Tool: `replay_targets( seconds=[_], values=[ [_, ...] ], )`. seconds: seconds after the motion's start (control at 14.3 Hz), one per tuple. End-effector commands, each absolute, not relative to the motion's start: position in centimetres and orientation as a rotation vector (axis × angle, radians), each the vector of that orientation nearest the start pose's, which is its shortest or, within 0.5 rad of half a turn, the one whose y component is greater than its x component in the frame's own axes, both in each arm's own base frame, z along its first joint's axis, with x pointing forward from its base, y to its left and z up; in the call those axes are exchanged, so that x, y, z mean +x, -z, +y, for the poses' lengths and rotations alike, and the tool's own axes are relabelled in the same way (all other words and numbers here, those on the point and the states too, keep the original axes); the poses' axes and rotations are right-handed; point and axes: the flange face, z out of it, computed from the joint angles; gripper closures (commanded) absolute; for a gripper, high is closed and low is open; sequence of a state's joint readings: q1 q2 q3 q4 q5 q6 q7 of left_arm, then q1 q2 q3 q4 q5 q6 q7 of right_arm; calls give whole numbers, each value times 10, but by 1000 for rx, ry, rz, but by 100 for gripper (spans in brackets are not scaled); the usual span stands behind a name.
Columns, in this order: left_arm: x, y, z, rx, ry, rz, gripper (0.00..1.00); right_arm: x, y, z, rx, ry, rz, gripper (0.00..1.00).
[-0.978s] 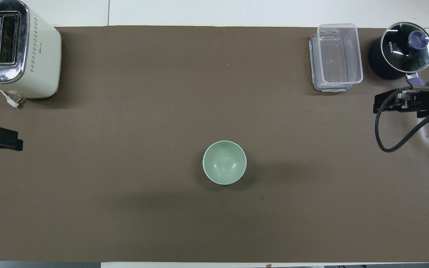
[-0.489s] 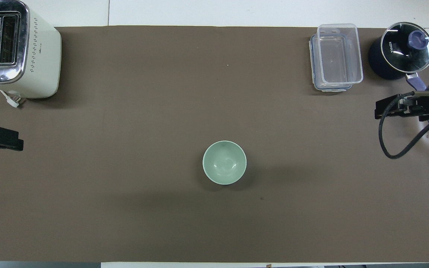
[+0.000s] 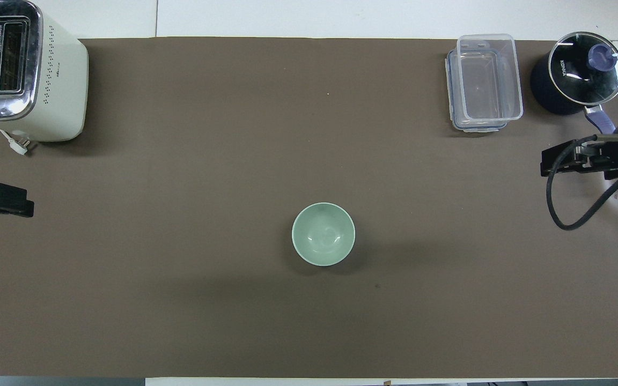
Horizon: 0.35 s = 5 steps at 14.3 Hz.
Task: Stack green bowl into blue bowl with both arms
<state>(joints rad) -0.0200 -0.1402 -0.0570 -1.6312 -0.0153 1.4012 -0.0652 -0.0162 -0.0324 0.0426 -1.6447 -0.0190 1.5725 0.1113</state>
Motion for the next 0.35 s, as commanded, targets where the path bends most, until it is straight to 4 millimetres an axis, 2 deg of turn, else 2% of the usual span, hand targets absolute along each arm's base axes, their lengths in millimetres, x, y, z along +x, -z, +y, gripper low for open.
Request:
replay_targets(
  seconds=[0.0,0.28],
  values=[
    [483,-656,-45,-3148,-113,7,0,538,-612,7,-3174,-60,119,0],
    [483,-656,-45,-3148,-113,7,0,539,-612,-2,-3172,-58,148,0]
  ],
)
